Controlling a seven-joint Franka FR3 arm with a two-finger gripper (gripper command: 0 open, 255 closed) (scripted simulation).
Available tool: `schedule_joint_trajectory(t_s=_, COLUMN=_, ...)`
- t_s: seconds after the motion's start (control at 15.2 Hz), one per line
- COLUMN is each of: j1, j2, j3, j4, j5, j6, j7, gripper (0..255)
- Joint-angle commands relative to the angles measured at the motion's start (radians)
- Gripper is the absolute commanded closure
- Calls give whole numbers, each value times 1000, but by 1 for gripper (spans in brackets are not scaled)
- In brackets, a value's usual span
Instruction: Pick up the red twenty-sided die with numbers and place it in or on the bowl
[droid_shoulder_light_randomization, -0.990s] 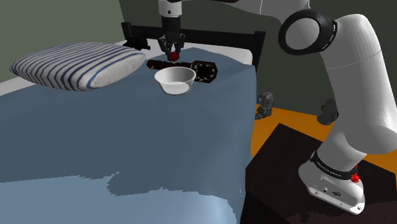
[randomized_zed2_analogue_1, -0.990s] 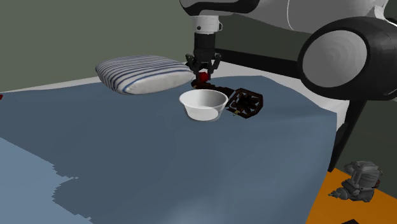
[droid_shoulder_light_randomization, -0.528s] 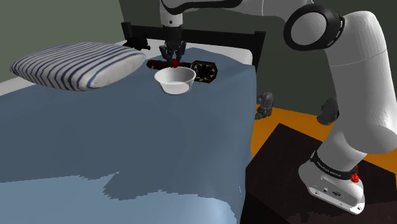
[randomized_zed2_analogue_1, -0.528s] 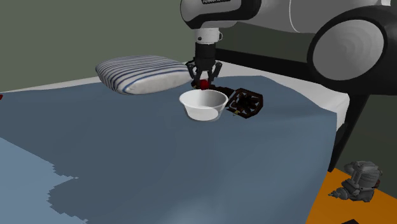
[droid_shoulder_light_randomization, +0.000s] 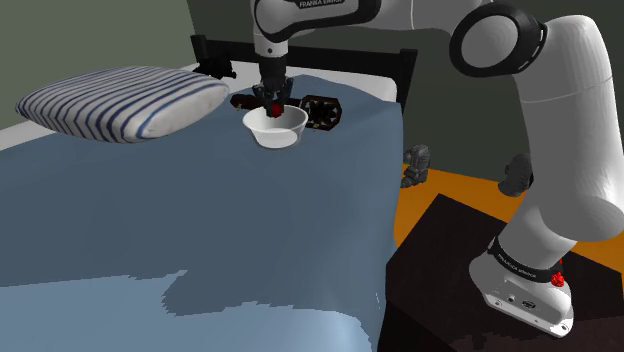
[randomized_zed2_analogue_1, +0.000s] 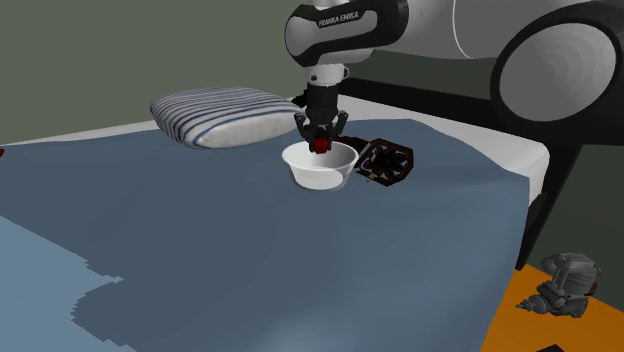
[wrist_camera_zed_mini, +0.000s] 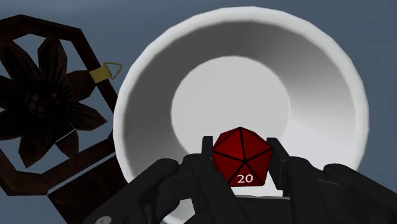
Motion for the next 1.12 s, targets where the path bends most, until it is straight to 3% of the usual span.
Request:
schedule_joint_trajectory(t_s=0.0, j1=-1, j2=-1, j3=0, j4=-4, j5=0, j6=4, j7=0, gripper=255)
schedule_joint_trajectory(t_s=0.26, j1=-1, j2=-1, j3=0, j4=-4, j5=0, j6=4, j7=0, gripper=255)
schedule_joint_trajectory(t_s=0.33, j1=-1, j2=-1, j3=0, j4=-4, j5=0, j6=4, j7=0, gripper=0)
schedule_joint_trajectory(t_s=0.66, j1=-1, j2=-1, j3=0, j4=-4, j5=0, j6=4, j7=0, gripper=0)
schedule_joint_trajectory(t_s=0.92, j1=15, j2=27, j3=-1, j4=172, j5=-3, j6=-143, j7=-5, gripper=0)
schedule_joint_trajectory(t_s=1.06, j1=15, j2=27, j3=-1, j4=172, j5=-3, j6=-143, j7=-5, gripper=0)
